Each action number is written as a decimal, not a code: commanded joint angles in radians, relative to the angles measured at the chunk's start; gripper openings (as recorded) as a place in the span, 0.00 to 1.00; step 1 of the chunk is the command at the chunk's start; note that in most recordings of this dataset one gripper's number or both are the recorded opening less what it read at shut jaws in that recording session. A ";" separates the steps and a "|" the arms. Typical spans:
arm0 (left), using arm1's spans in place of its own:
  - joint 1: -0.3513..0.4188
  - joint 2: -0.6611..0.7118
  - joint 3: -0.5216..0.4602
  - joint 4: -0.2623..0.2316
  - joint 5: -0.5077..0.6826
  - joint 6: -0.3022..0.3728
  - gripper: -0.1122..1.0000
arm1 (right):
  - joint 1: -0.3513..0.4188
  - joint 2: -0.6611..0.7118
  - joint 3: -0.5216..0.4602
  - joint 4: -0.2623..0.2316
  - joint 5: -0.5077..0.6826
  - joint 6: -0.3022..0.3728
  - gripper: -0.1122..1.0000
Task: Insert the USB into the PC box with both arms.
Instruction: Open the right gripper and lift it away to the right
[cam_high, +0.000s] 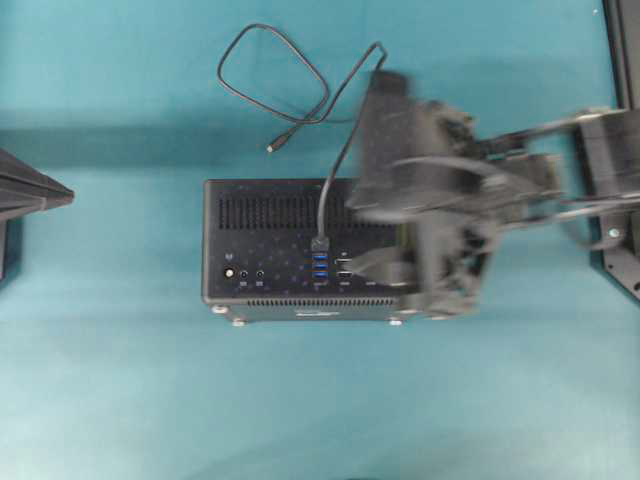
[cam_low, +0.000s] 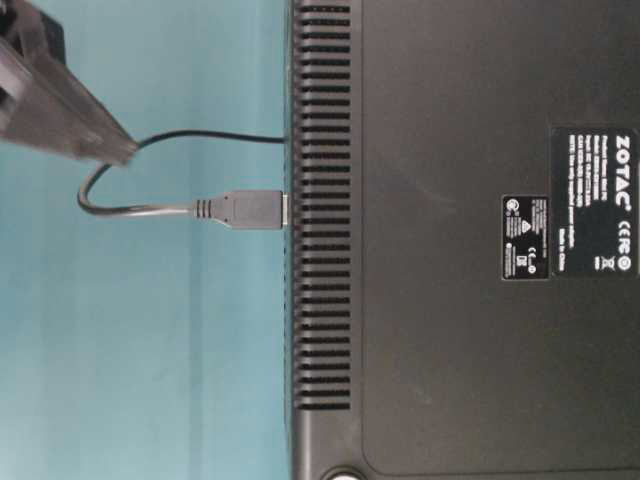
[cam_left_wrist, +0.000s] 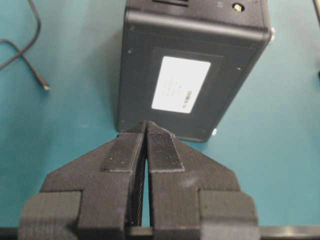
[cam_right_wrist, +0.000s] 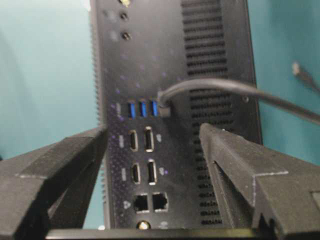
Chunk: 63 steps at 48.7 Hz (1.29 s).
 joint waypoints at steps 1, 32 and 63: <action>0.000 0.006 -0.021 0.002 -0.009 -0.012 0.10 | 0.003 -0.078 0.043 0.002 -0.074 0.008 0.84; -0.005 -0.018 -0.009 0.002 -0.051 -0.049 0.10 | -0.051 -0.305 0.348 0.002 -0.482 0.044 0.95; 0.003 -0.126 0.072 0.002 -0.178 -0.038 0.10 | -0.071 -0.624 0.660 -0.006 -0.713 0.038 0.95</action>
